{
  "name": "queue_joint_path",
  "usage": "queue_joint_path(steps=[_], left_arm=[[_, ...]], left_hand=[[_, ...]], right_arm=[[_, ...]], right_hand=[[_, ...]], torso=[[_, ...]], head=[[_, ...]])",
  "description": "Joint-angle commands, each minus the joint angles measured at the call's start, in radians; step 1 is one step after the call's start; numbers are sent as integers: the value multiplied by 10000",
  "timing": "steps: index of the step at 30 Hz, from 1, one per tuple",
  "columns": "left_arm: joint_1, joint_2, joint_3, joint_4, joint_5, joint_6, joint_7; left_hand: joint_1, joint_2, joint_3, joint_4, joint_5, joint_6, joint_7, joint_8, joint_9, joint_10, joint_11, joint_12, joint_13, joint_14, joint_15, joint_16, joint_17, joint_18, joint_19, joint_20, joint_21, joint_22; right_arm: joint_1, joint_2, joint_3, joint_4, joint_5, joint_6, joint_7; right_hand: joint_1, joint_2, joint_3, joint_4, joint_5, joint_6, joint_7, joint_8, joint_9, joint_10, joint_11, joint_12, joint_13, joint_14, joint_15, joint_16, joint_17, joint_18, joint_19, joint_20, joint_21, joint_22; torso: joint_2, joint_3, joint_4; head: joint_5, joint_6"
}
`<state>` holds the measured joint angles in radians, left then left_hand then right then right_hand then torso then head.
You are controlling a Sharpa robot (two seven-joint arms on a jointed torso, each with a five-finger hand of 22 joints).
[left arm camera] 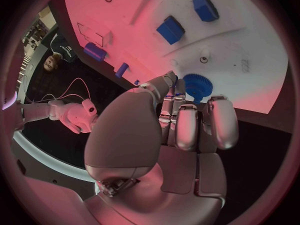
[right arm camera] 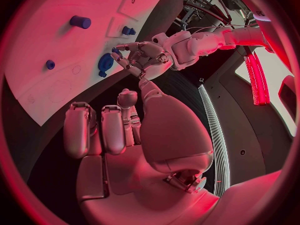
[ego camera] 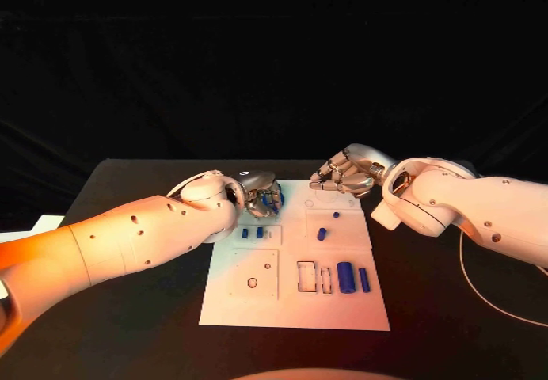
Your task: Assemble the parts on the task board
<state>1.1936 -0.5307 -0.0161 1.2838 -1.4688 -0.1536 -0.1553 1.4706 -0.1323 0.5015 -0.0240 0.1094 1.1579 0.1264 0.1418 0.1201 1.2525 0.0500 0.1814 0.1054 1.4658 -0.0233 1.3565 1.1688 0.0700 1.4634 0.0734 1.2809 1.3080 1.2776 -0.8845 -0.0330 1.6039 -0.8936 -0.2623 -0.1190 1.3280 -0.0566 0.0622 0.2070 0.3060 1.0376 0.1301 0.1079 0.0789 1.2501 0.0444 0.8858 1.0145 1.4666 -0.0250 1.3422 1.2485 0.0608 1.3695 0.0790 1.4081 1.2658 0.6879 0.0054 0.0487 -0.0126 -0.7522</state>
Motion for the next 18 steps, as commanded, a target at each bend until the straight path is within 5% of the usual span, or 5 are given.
queue_joint_path(steps=[1,10,18], left_arm=[[48,-240,91,280,623,-366,79],[152,-1039,200,686,1382,163,-83],[108,-1235,149,532,1588,758,-105]], left_hand=[[-122,16,88,-9,31,35,49,-82,-26,42,57,-91,5,255,-32,26,-15,-90,258,1,63,869],[-232,-18,144,-27,33,36,59,-120,-36,43,67,-160,12,244,-21,-9,-99,-95,261,11,91,897],[-351,-51,165,-22,27,37,61,-154,-44,41,75,-225,19,233,-13,-31,-155,-90,248,21,70,893]], right_arm=[[-6,3,0,-5,-29,133,81],[-19,0,-2,-28,-14,141,82],[-29,-13,-3,-25,-11,138,83]], right_hand=[[34,30,-49,-14,39,9,-30,24,12,-30,-37,-2,14,413,-67,-34,6,102,-35,4,-41,-13],[34,30,-49,-14,39,9,-30,24,12,-30,-37,-2,14,413,-67,-34,6,102,-35,4,-41,-13],[34,30,-49,-14,39,9,-30,24,12,-30,-37,-2,14,413,-67,-34,6,102,-35,4,-41,-13]], torso=[[-9,6,23],[-34,25,86],[-22,12,71]], head=[[12,31],[-38,12],[-15,-4]])
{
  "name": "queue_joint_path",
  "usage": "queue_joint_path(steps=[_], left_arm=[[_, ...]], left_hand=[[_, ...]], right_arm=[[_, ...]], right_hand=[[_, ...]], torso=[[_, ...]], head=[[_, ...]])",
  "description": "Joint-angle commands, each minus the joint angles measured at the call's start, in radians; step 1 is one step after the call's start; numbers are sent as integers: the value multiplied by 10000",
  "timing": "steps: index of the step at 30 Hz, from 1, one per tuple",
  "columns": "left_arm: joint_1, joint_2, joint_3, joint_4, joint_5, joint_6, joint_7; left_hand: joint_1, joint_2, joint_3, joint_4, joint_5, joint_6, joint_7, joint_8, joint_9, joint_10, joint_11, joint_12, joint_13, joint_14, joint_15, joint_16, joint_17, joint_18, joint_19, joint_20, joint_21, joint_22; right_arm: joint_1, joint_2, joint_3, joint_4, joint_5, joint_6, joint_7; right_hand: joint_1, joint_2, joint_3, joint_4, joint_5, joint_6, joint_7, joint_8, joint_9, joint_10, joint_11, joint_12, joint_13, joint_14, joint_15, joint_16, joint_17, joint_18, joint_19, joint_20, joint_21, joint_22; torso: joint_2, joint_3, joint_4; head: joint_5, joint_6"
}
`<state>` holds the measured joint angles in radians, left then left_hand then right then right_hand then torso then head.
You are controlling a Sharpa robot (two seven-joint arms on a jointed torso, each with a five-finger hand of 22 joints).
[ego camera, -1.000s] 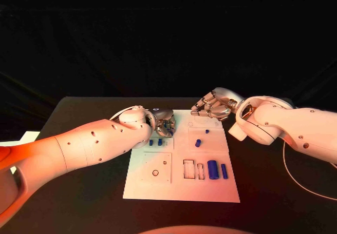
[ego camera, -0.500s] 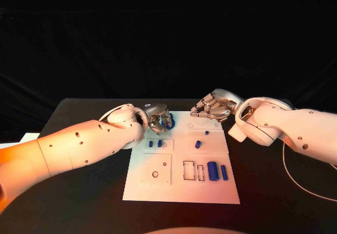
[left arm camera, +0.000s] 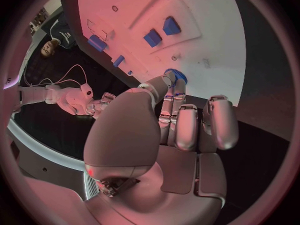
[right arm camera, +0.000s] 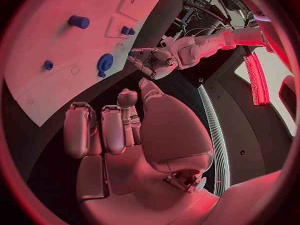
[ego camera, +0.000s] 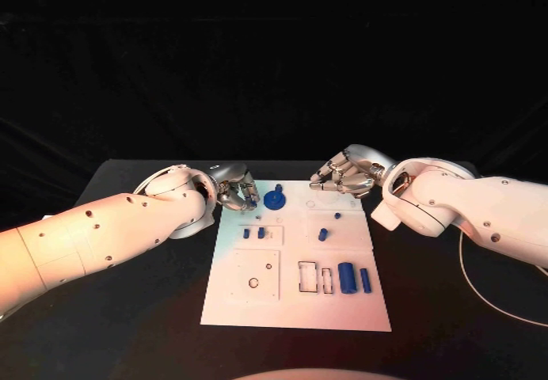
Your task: Assemble the parts on the task board
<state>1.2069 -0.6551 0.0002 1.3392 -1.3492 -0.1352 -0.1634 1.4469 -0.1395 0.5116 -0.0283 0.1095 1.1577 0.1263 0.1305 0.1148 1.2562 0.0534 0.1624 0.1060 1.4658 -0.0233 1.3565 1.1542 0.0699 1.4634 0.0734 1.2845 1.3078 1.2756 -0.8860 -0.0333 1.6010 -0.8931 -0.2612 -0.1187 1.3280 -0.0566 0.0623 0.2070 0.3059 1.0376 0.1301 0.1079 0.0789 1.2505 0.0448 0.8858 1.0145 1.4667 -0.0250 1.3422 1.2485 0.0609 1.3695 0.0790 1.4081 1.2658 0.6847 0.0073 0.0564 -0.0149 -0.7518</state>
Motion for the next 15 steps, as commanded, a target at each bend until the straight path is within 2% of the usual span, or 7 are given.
queue_joint_path(steps=[1,15], left_arm=[[-45,20,-26,-49,401,612,-18],[-162,343,-112,-360,-208,677,144]], left_hand=[[-117,21,65,20,26,39,62,-42,8,3,42,-37,13,232,-13,-33,-12,-90,247,22,31,894],[-148,16,76,18,24,32,61,-58,4,-2,42,-63,14,217,-10,-65,-77,-81,234,25,-6,875]], right_arm=[[-11,2,0,5,-17,126,80],[-28,26,-1,-3,-16,137,91]], right_hand=[[34,30,-49,-14,40,9,-30,24,13,-35,-41,-3,13,413,-67,-34,6,102,-35,4,-41,-13],[39,47,-63,-6,44,23,-33,32,16,-24,-43,17,22,414,-68,-38,4,101,-31,4,-43,-12]], torso=[[14,-9,-9],[11,-2,-18]], head=[[8,-11],[16,-53]])
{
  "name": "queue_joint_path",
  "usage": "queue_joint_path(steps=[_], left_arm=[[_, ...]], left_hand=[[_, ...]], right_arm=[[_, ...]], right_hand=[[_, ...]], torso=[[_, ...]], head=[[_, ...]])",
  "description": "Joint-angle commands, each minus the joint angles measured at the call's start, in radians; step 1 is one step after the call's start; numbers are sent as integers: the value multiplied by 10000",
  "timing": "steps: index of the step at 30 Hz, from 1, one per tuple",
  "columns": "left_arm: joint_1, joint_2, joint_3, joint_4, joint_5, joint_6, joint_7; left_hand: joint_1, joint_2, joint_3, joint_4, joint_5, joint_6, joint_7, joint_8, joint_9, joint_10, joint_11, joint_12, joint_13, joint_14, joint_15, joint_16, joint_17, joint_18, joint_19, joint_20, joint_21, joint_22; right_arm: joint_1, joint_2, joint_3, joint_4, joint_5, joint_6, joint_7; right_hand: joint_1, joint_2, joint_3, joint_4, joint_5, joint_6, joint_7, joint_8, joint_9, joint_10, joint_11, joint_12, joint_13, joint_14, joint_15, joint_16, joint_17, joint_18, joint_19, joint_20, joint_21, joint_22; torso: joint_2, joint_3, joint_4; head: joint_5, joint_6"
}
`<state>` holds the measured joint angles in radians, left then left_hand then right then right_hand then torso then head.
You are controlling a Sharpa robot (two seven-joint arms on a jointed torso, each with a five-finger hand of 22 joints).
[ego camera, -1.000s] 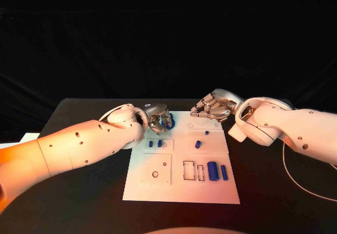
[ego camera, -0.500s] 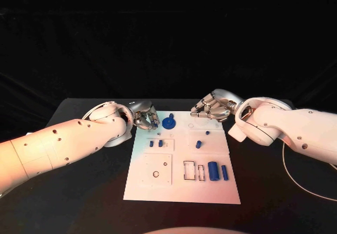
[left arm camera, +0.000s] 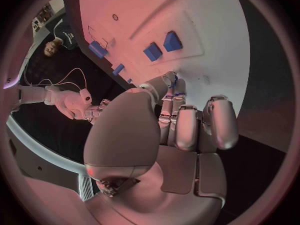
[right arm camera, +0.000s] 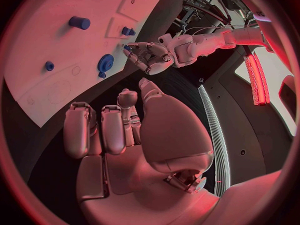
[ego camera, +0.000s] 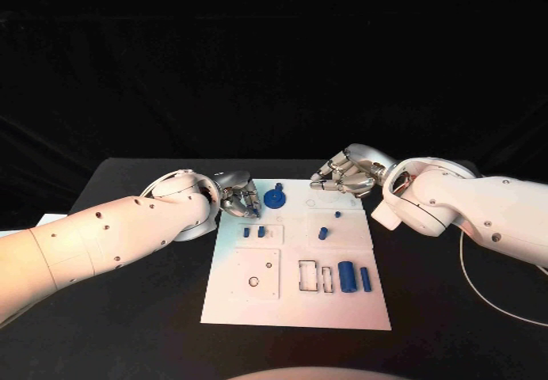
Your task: Assemble the parts on the task board
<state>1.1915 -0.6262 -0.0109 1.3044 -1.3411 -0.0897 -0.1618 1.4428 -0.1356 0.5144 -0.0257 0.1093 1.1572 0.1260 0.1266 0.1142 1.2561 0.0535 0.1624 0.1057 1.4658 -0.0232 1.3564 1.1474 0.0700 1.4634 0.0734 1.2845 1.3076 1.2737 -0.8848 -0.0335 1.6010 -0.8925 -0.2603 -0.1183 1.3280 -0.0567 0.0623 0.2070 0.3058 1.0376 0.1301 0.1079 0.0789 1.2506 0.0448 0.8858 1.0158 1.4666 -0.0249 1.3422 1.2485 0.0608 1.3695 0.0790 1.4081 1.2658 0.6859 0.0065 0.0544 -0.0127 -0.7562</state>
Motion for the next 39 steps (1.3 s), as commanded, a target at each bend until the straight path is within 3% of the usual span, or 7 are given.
queue_joint_path(steps=[1,19,39], left_arm=[[-11,69,-3,-22,-313,228,131],[-32,292,-44,-337,-492,511,75],[-35,414,-64,-340,-497,584,53]], left_hand=[[-107,-22,48,-8,26,36,64,-19,10,-1,41,-62,17,217,-11,-65,-8,-82,234,25,-6,876],[-125,-33,73,-34,24,24,60,-44,2,-4,41,-98,21,194,-8,-99,-74,-78,224,29,-23,872],[-179,-19,92,-39,12,65,47,-45,7,39,31,-118,39,178,-12,-123,-128,-79,221,32,-13,885]], right_arm=[[-9,16,0,-3,-22,129,88],[-11,28,0,4,-22,141,83],[-26,27,0,-104,20,142,93]], right_hand=[[39,47,-63,-5,45,23,-33,32,16,-25,-43,17,9,415,-68,-38,4,101,-31,4,-43,-12],[39,47,-63,-5,45,23,-33,32,16,-25,-43,17,9,415,-68,-38,4,101,-31,4,-43,-12],[47,60,-71,-2,48,25,-33,34,17,-25,-44,18,6,416,-69,-41,4,103,-34,3,-49,-20]], torso=[[0,6,2],[-2,9,4],[-6,11,4]], head=[[-7,-12],[-13,-57],[19,-97]])
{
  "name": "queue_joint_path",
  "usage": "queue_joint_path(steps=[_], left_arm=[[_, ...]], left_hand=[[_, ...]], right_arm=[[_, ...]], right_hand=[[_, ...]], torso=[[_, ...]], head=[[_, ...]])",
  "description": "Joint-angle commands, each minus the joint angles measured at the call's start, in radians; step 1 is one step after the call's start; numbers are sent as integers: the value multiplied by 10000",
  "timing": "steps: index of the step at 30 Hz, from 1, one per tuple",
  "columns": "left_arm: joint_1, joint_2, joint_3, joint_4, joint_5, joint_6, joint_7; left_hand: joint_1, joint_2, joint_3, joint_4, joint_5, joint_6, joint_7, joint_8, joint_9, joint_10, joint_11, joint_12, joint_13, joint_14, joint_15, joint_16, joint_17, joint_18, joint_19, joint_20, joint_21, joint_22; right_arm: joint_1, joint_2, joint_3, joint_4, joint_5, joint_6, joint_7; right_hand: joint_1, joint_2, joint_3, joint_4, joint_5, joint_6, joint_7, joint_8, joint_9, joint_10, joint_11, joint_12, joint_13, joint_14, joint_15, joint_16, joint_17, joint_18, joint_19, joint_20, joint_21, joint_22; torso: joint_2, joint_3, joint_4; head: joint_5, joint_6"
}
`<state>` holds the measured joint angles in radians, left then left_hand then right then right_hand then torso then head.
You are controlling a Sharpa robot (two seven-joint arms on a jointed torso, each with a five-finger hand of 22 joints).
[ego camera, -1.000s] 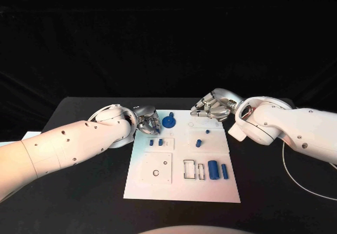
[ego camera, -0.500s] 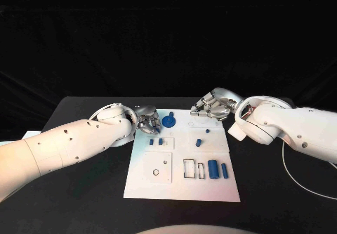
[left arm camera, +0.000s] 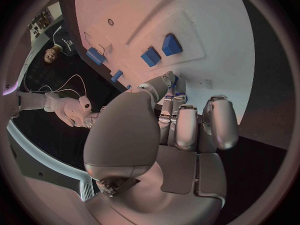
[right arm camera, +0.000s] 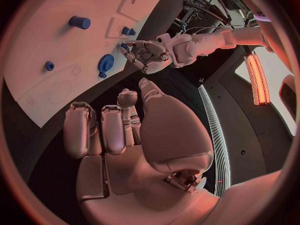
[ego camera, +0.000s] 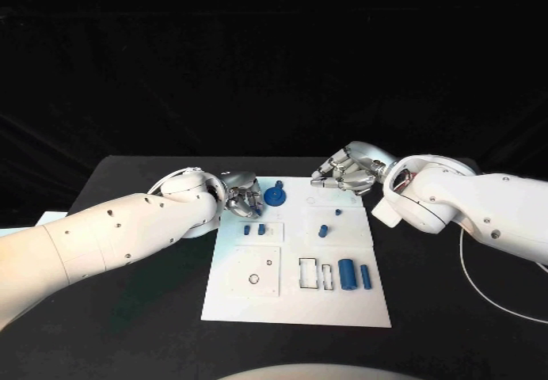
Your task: Assemble the parts on the task board
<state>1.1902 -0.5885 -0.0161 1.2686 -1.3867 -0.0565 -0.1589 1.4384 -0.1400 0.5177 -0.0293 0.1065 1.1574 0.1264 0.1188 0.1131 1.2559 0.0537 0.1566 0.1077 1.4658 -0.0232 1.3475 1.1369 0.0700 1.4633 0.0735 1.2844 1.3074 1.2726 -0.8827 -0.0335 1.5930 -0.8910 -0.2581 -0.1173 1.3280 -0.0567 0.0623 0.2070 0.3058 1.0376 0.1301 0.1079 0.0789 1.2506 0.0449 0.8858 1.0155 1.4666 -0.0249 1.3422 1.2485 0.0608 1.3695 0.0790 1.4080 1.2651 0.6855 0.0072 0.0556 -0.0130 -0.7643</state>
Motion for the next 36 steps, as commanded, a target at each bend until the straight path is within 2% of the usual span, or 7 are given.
queue_joint_path(steps=[1,12,19,29,36], left_arm=[[-22,35,-13,19,-42,255,19],[-21,29,-21,11,-42,340,-98],[-21,42,-24,-8,-36,356,-147],[-22,7,-29,-13,-27,182,-104],[-23,-118,-28,34,29,-26,-59]], left_hand=[[-136,25,59,-3,40,64,43,33,18,43,28,-60,20,178,-13,-34,-24,-79,221,32,-12,888],[-205,3,65,-32,32,94,31,18,21,80,12,-97,44,182,-26,-17,-16,-70,207,25,-41,882],[-546,-223,148,26,52,-712,274,-518,-214,-454,268,-581,-99,128,169,-77,-189,-26,93,151,-346,728],[-753,-457,174,54,59,-949,329,-568,-319,-746,380,-883,-227,87,264,-121,-358,85,-87,261,-891,425],[-770,-499,190,46,83,-1042,333,-572,-350,-795,393,-917,-251,63,273,-156,-443,116,-132,280,-1040,342]], right_arm=[[-18,8,0,-28,6,120,84],[-28,44,0,-31,11,119,85],[-31,52,0,-31,11,107,95],[-35,45,-1,-45,11,99,87],[-36,20,-1,-134,-12,43,77]], right_hand=[[47,60,-71,-2,48,25,-33,34,17,-25,-45,18,8,416,-69,-41,4,103,-34,3,-49,-13],[47,60,-71,-2,48,25,-33,34,17,-25,-45,18,8,416,-69,-41,4,103,-34,3,-49,-13],[49,64,-76,0,49,27,-33,35,17,-35,-45,-1,-9,413,-69,-56,-16,106,-43,3,-58,-27],[49,64,-76,0,49,27,-33,35,17,-35,-45,-1,-9,413,-69,-56,-16,106,-43,3,-58,-27],[53,64,-83,1,49,20,-32,31,16,-61,-44,-48,-48,410,-69,-66,-28,110,-55,3,-69,-46]], torso=[[-2,7,-14],[2,-4,-12],[-3,-8,-7],[-8,-8,-8],[-2,-12,-11]], head=[[27,-18],[35,-29],[37,-45],[52,-25],[36,4]])
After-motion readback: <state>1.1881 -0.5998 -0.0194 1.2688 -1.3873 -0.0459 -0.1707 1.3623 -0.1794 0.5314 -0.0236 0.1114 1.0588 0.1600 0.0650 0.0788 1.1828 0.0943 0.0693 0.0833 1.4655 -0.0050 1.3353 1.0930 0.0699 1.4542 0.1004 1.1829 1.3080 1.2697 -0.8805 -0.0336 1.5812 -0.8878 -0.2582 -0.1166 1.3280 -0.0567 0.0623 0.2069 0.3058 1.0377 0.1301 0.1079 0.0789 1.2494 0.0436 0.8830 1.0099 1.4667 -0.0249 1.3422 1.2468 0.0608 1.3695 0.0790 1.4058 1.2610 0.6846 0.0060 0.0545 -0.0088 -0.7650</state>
